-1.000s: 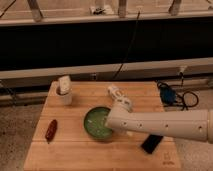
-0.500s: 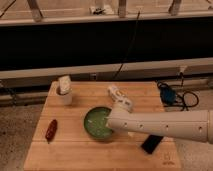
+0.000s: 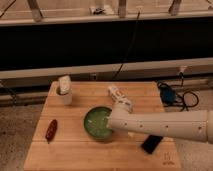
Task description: Pick up the ceramic bowl
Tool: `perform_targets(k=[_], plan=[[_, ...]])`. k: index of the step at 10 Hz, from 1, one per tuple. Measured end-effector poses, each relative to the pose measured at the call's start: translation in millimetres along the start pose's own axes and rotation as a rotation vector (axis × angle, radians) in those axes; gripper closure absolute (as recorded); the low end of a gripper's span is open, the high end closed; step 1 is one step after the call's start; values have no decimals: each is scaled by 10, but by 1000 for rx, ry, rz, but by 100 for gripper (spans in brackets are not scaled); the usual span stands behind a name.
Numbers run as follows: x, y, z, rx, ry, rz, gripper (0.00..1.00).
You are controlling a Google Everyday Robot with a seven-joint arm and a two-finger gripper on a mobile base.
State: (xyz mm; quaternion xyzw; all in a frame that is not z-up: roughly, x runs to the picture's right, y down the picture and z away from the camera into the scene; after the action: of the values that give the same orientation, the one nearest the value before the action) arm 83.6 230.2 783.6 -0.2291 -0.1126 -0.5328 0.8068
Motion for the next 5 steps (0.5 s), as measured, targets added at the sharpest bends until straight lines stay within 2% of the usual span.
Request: perform_targets(k=[2,4,5], plan=[[0,14,16,-3,1,-5,27],[-3,15,28,-6,3,-12,44],[0,18,31,-6,4,-14,49]])
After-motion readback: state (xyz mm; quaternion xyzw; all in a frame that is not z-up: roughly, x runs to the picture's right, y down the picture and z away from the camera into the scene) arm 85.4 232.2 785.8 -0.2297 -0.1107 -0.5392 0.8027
